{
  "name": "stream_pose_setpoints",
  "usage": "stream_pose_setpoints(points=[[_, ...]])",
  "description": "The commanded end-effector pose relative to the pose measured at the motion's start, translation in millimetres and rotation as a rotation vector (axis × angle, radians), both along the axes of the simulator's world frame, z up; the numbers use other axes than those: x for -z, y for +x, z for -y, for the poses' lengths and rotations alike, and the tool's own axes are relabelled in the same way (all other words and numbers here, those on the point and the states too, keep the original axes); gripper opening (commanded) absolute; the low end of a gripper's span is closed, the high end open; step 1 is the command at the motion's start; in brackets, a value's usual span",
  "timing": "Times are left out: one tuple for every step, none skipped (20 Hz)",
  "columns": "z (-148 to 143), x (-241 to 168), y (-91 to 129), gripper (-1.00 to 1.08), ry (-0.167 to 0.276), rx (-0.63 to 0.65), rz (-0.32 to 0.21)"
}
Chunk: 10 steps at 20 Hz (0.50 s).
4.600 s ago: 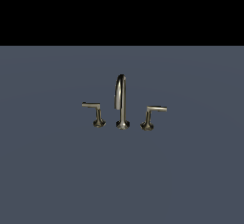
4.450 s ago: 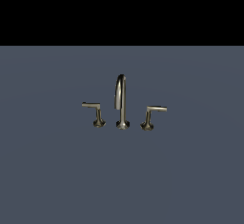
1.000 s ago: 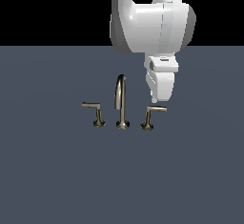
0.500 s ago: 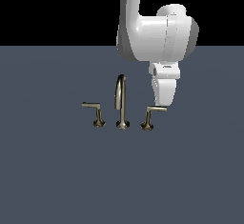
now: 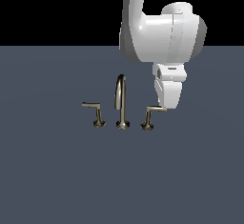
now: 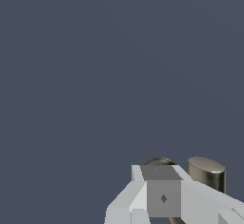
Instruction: Turn on the faucet by rotating a designated handle.
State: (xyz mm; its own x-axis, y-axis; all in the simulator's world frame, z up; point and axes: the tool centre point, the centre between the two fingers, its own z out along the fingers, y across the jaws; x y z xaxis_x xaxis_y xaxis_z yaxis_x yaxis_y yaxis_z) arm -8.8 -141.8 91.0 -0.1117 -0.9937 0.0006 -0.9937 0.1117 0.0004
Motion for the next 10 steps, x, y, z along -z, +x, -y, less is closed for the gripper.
stream_pose_setpoints(points=[[4, 0, -9, -1.0, 0.0, 0.001, 0.0], [5, 0, -12, -1.0, 0.0, 0.001, 0.0], [7, 0, -16, -1.0, 0.0, 0.001, 0.0], [8, 0, -19, -1.0, 0.0, 0.001, 0.0], [8, 0, -19, -1.0, 0.0, 0.001, 0.0], [2, 0, -10, -1.0, 0.001, -0.009, 0.011], [1, 0, -13, -1.0, 0.001, -0.008, 0.01], [1, 0, -17, -1.0, 0.001, -0.007, 0.009], [0, 0, -20, -1.0, 0.001, -0.007, 0.009], [-1, 0, -24, -1.0, 0.001, -0.006, 0.008]])
